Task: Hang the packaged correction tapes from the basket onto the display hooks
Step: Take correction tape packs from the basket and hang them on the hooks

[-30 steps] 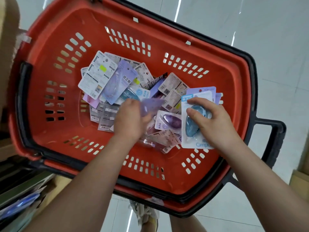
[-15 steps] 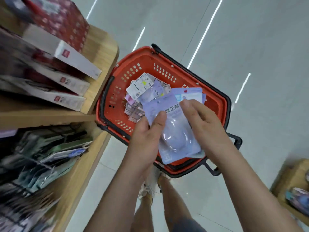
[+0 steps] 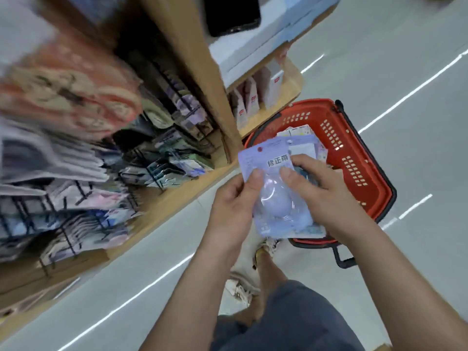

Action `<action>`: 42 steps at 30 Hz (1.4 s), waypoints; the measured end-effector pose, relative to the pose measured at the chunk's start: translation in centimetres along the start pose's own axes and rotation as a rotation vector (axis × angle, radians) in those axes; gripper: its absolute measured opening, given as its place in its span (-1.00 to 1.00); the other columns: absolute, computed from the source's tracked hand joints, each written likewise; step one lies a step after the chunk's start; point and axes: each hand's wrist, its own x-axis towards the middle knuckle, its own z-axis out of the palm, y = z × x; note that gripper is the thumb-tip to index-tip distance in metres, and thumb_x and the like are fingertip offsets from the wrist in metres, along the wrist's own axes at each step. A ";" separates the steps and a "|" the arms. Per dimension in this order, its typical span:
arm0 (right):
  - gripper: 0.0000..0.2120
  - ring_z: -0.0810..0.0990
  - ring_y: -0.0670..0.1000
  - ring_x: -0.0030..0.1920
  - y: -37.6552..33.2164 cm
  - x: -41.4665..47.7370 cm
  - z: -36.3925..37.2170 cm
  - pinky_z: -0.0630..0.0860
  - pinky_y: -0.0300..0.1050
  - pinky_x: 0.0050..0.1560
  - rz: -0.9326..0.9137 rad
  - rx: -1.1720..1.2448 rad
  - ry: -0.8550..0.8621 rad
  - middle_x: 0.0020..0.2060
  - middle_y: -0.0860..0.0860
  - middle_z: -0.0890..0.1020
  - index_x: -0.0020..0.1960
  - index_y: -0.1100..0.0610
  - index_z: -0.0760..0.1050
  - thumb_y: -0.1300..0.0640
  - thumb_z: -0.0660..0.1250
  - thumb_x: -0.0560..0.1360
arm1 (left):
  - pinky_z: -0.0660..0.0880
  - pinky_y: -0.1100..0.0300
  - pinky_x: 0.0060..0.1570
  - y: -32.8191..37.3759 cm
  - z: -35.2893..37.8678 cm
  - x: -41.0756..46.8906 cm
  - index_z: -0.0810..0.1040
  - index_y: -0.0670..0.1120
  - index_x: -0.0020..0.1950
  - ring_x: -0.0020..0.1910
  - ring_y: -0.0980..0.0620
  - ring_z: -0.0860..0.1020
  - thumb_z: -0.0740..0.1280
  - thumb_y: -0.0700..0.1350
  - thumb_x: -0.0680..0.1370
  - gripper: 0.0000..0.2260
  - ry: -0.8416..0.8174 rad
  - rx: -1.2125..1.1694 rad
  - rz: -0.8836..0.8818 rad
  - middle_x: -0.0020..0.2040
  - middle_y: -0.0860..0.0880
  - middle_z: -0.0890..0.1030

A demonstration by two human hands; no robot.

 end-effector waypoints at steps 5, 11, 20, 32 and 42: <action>-0.78 0.61 0.11 0.09 -3.5 -3.5 6.7 0.54 0.05 0.08 0.004 -0.006 -0.244 0.03 -0.07 0.63 -0.04 -0.15 0.59 -0.11 0.45 0.33 | 0.57 -0.05 0.10 0.9 -7.4 -6.6 0.63 -0.12 0.09 0.02 -0.11 0.67 0.25 0.00 0.63 -0.75 0.191 -0.156 0.058 0.05 -0.12 0.71; -0.94 0.55 -0.19 0.00 -5.4 -10.0 15.4 0.43 -0.13 0.09 -0.098 -0.107 -0.408 -0.05 -0.29 0.62 -0.06 -0.11 0.59 0.05 0.41 0.52 | 0.59 0.09 -0.05 -1.6 -15.3 -16.6 0.58 -0.27 0.13 -0.06 -0.05 0.65 0.26 0.01 0.60 -0.65 0.340 -0.359 0.152 0.02 -0.18 0.70; -0.51 0.58 -0.26 -0.01 -8.3 -18.7 26.8 0.46 -0.37 -0.04 -0.248 -0.274 -0.621 0.08 -0.28 0.59 0.25 -0.28 0.40 0.18 0.45 0.49 | 0.60 -0.01 -0.09 -6.0 -26.4 -30.7 0.58 -0.20 0.17 -0.08 -0.05 0.65 0.29 -0.10 0.63 -0.79 0.669 -0.495 0.308 0.01 -0.14 0.69; -0.50 0.68 -0.01 -0.01 -10.7 -19.4 41.3 0.62 -0.02 -0.05 -0.145 -0.223 -0.929 0.06 -0.05 0.69 0.26 -0.12 0.46 0.24 0.50 0.44 | 0.58 0.15 -0.21 -5.8 -37.5 -38.9 0.55 -0.10 0.12 -0.16 -0.01 0.64 0.32 -0.19 0.60 -0.89 0.966 -0.480 0.468 -0.07 -0.09 0.69; -0.67 0.71 0.06 -0.04 -15.1 -18.7 49.8 0.64 0.16 0.00 -0.195 -0.222 -0.966 0.00 -0.03 0.72 0.12 -0.10 0.57 0.23 0.48 0.45 | 0.59 0.10 -0.12 -0.6 -45.2 -40.5 0.56 -0.16 0.18 -0.03 -0.05 0.67 0.29 -0.22 0.60 -0.83 0.963 -0.518 0.591 0.07 -0.12 0.70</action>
